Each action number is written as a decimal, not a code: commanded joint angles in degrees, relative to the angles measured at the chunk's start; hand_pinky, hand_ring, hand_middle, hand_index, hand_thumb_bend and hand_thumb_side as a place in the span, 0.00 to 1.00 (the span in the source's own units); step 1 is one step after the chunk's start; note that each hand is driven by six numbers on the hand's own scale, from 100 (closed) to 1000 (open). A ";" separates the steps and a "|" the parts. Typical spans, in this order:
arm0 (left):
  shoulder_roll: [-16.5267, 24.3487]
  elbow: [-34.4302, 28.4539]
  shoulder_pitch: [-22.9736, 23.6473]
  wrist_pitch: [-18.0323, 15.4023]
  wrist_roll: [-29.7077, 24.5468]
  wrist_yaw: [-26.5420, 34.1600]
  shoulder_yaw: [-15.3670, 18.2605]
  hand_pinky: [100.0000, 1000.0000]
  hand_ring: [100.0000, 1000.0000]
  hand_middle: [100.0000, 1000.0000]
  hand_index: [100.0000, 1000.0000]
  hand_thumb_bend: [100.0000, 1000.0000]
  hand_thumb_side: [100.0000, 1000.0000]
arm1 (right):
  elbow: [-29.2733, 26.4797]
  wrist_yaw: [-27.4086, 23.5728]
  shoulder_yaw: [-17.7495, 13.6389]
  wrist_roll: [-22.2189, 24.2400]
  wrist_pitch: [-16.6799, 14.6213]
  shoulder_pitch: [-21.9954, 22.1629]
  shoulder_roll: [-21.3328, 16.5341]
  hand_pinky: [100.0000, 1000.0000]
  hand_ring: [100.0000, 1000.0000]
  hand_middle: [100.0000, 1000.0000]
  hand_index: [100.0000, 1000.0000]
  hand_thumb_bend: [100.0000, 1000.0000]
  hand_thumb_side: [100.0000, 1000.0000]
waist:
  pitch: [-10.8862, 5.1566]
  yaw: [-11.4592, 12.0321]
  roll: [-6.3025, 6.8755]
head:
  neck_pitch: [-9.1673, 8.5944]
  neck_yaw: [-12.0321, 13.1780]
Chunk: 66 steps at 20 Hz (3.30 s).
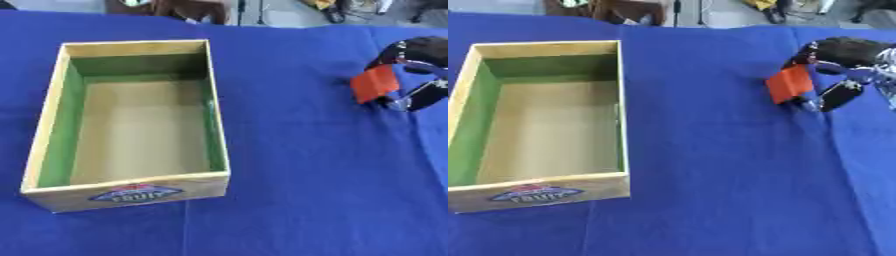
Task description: Pick up objects on the table and place them in the box.
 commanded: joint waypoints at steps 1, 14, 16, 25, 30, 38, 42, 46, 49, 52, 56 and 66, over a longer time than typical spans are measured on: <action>0.75 -1.06 0.10 0.28 0.03 -0.07 -0.03 0.18 0.33 0.39 0.60 0.00 1.00 | -1.32 -3.14 -0.35 0.03 0.75 -0.98 -2.35 0.75 0.74 0.29 0.13 0.00 0.12 | -2.10 -0.20 0.06 | 0.64 0.29; 1.59 -1.06 -0.29 1.16 0.53 0.28 0.21 0.19 0.33 0.40 0.60 0.00 0.99 | -10.64 -18.82 1.59 -2.98 9.45 0.08 -2.49 0.68 0.60 0.03 0.02 0.00 0.11 | -4.80 -0.85 -0.32 | 2.55 1.45; 1.85 -1.06 -0.41 1.42 0.61 0.50 0.20 0.19 0.33 0.40 0.60 0.00 0.99 | -13.42 -22.15 2.11 -2.72 11.26 0.22 -2.76 0.68 0.59 0.02 0.02 0.00 0.11 | -5.45 -0.92 -0.48 | 2.79 1.58; 3.09 -1.06 -0.66 2.37 1.10 1.66 0.14 0.19 0.33 0.39 0.60 0.00 0.98 | -22.54 -29.04 4.07 -3.35 16.51 -2.44 -1.67 0.67 0.58 0.01 0.01 0.00 0.11 | -8.62 -0.51 -1.11 | 4.10 1.39; 3.37 -1.06 -0.47 2.70 1.23 2.46 -0.01 0.19 0.33 0.39 0.60 0.00 0.97 | -25.40 -30.59 7.77 -1.48 18.51 -8.52 5.47 0.67 0.57 0.01 0.01 0.00 0.11 | -10.03 0.38 -1.09 | 4.62 1.12; 3.30 -1.06 -0.67 3.43 0.79 2.95 -0.46 0.19 0.33 0.39 0.60 0.00 0.98 | -26.78 -23.84 13.38 -2.63 22.55 -15.92 18.18 0.65 0.56 0.01 0.01 0.00 0.11 | -10.57 0.74 -1.49 | 6.14 -0.62; 3.39 -1.06 -1.34 3.21 0.51 3.72 -0.79 0.19 0.33 0.39 0.60 0.00 0.98 | -26.80 -19.59 15.55 -4.42 25.34 -16.95 23.42 0.65 0.55 0.00 0.01 0.00 0.11 | -10.51 1.73 -1.77 | 6.31 -1.42; 3.60 -1.06 -2.26 2.82 -2.13 5.08 -1.75 0.19 0.33 0.39 0.60 0.00 0.97 | -25.34 -17.34 17.43 -5.39 26.15 -16.80 28.06 0.65 0.55 0.00 0.02 0.00 0.12 | -10.35 2.43 -2.09 | 6.23 -1.73; 3.94 -1.06 -3.09 2.26 -7.61 8.00 -2.63 0.19 0.33 0.39 0.60 0.00 0.96 | -24.47 -16.07 18.85 -5.43 25.25 -16.10 29.46 0.65 0.55 0.00 0.02 0.00 0.12 | -10.27 2.95 -2.47 | 6.26 -1.99; 4.28 -1.06 -3.79 2.19 -13.23 10.56 -2.89 0.19 0.34 0.39 0.59 0.00 0.95 | -23.59 -14.88 20.46 -4.27 23.91 -15.48 30.39 0.66 0.55 0.00 0.02 0.00 0.12 | -10.15 3.26 -2.82 | 6.20 -2.11; 4.31 -1.06 -4.12 2.97 -20.42 13.29 -2.73 0.20 0.34 0.39 0.59 0.00 0.95 | -22.79 -12.31 22.23 -2.05 21.82 -15.28 31.02 0.66 0.57 0.02 0.03 0.00 0.11 | -10.09 3.75 -3.10 | 6.12 -2.43; 4.17 -1.06 -4.19 4.22 -21.41 14.68 -1.79 0.20 0.34 0.39 0.59 0.00 0.91 | -21.14 -3.89 24.46 12.39 13.04 -14.86 31.48 0.67 0.71 0.36 0.43 0.00 0.11 | -9.98 4.21 -3.05 | 6.22 -2.70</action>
